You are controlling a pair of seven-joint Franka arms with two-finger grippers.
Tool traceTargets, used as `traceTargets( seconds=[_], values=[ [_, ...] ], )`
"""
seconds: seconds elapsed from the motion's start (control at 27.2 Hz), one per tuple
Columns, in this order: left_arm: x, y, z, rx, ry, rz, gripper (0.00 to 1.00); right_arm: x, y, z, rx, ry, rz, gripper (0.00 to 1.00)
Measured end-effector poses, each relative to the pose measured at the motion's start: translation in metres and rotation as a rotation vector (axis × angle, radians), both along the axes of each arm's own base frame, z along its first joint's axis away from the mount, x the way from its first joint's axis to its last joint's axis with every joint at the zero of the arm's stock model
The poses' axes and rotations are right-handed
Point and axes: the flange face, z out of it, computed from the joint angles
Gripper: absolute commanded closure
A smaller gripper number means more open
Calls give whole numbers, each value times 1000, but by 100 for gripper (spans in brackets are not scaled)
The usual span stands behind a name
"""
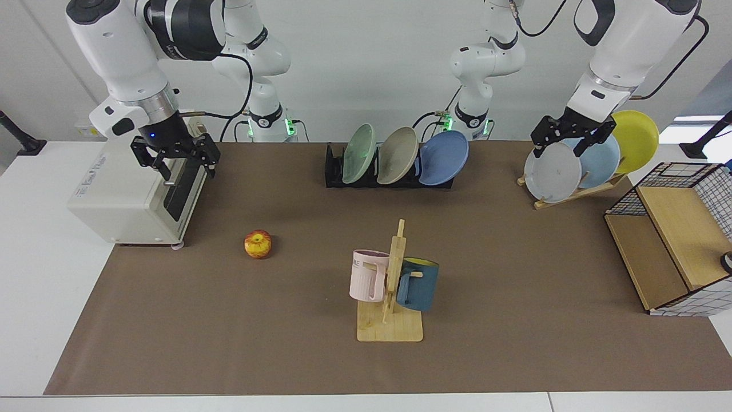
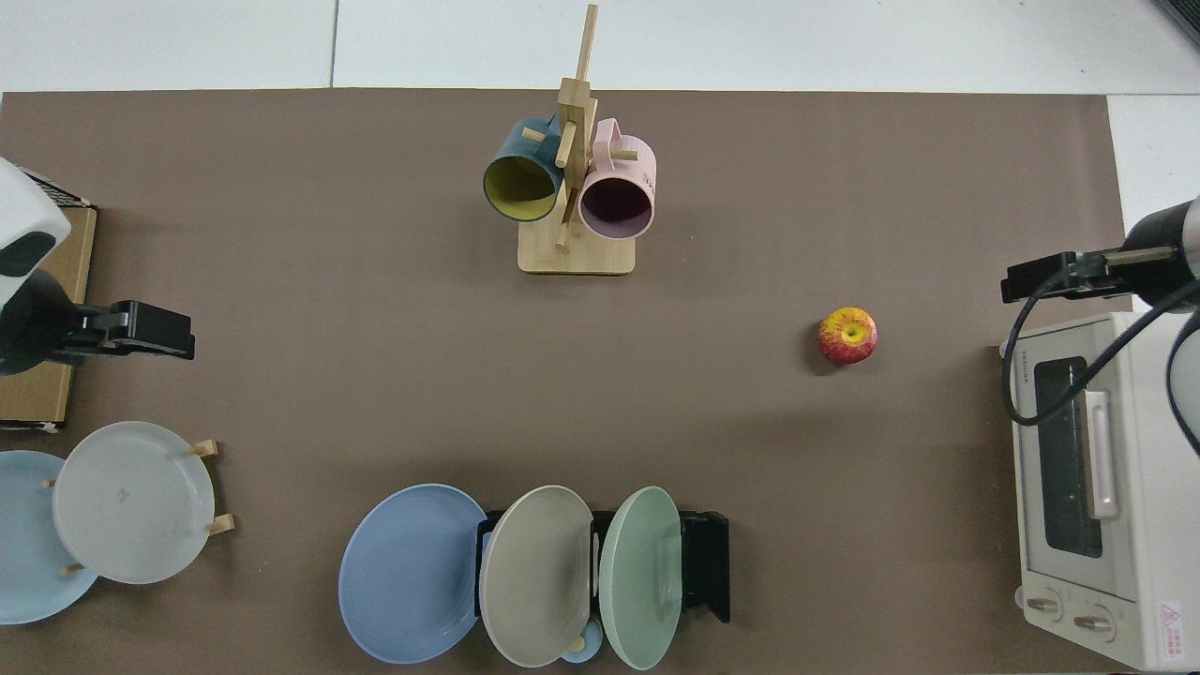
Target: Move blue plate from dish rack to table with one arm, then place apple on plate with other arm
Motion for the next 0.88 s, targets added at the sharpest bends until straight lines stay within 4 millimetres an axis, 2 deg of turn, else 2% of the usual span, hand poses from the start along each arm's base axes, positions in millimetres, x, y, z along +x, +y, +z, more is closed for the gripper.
traceTargets(
  seconds=[0.26,0.88],
  values=[
    [-1,4,2,0,-4,8,0,0,0,0,0,0,0,0],
    [-4,-2,3,1,-4,-3,0,0,0,0,0,0,0,0]
  ],
)
